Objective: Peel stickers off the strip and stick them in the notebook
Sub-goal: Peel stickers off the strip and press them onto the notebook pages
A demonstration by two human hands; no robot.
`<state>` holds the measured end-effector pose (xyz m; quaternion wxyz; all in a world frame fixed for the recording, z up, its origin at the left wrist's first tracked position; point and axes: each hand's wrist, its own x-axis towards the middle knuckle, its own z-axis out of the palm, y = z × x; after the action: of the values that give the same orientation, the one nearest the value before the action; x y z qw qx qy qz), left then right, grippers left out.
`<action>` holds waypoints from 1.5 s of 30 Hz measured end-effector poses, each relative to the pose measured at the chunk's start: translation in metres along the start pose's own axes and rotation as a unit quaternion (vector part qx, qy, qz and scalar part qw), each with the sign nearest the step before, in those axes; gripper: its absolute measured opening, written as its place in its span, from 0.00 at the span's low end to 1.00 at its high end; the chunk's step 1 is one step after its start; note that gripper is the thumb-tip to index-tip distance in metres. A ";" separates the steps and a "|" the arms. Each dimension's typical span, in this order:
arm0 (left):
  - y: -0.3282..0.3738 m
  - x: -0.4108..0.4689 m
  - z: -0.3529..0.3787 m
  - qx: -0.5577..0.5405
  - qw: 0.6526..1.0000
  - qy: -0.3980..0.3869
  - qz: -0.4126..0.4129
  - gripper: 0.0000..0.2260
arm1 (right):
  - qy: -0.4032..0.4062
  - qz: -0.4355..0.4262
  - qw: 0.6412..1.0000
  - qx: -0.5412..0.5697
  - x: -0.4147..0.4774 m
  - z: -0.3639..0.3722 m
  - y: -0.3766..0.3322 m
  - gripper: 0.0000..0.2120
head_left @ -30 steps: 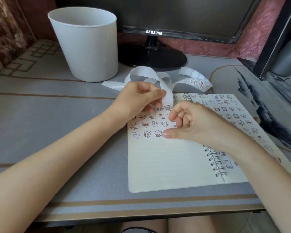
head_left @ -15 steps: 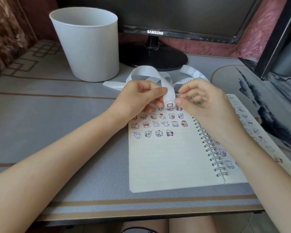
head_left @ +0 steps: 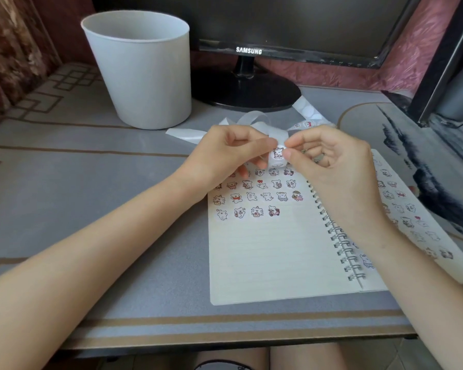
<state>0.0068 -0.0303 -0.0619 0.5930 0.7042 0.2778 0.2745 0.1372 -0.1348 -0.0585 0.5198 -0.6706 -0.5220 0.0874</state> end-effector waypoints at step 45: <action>0.003 -0.001 0.000 0.012 0.996 0.042 -0.082 0.07 | -0.156 0.136 0.977 -0.048 -0.024 -0.020 -0.003 0.03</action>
<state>0.0061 -0.0316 -0.0589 0.5927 0.6743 0.3621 0.2508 0.1378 -0.1665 -0.0574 0.3820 -0.7378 -0.5041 0.2358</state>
